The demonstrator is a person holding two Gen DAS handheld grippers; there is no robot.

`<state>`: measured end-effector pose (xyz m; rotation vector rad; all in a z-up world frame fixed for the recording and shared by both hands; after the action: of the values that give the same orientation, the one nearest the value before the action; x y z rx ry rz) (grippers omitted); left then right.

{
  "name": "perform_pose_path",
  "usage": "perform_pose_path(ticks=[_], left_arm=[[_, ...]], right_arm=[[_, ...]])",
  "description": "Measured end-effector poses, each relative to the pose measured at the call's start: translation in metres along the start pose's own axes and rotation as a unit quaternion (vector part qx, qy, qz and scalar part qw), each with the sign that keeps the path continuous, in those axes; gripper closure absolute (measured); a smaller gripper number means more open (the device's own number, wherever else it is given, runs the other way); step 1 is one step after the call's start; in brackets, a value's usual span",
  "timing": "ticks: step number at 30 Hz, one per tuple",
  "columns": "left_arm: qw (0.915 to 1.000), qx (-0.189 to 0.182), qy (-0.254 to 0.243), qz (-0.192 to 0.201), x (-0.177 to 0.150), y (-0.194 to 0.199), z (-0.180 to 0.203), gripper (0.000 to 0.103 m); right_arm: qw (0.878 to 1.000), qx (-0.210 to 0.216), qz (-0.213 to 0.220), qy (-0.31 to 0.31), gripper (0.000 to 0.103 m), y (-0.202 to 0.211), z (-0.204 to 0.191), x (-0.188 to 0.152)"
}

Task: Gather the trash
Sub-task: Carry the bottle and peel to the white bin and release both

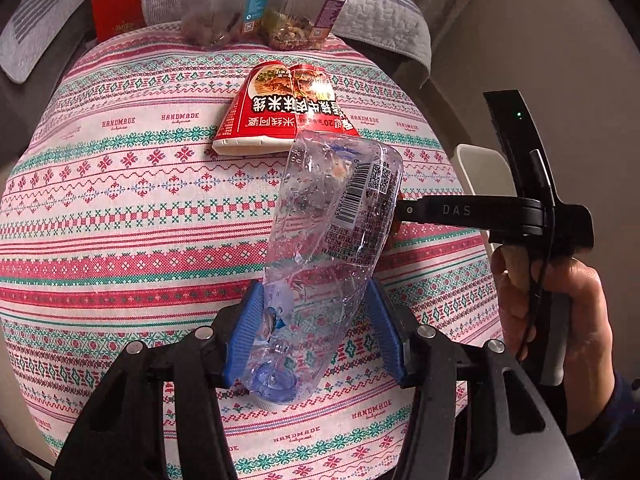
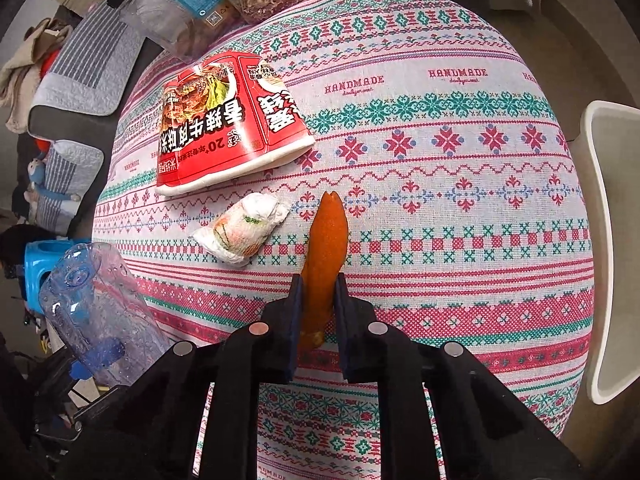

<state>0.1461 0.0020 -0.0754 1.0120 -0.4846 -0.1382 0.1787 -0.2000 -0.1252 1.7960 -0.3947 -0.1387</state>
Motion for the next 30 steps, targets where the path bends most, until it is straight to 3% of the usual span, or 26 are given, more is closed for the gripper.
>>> perform_pose_path(ticks=[13,30], left_arm=[[0.9987,-0.03,0.021,0.036,0.01,0.013,0.012,0.054],[0.9949,-0.068,-0.015,0.073,0.022,0.0,0.073,0.058]], right_arm=[[0.998,0.053,0.026,-0.033,0.096,0.046,0.024,-0.007],[0.992,0.082,0.07,-0.065,0.096,0.099,0.072,-0.018]])
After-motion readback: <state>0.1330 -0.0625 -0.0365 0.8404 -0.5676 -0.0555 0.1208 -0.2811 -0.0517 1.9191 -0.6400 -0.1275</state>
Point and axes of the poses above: each gripper's, at about its wrist camera, not at the fingertips, and y roughly against the way its jaws point, z to its right, x to its top, the point moved 1 cm from there along -y, roughly the way its jaws point, and after that the axes turned 7 degrees about -x, right-handed, at the moved point
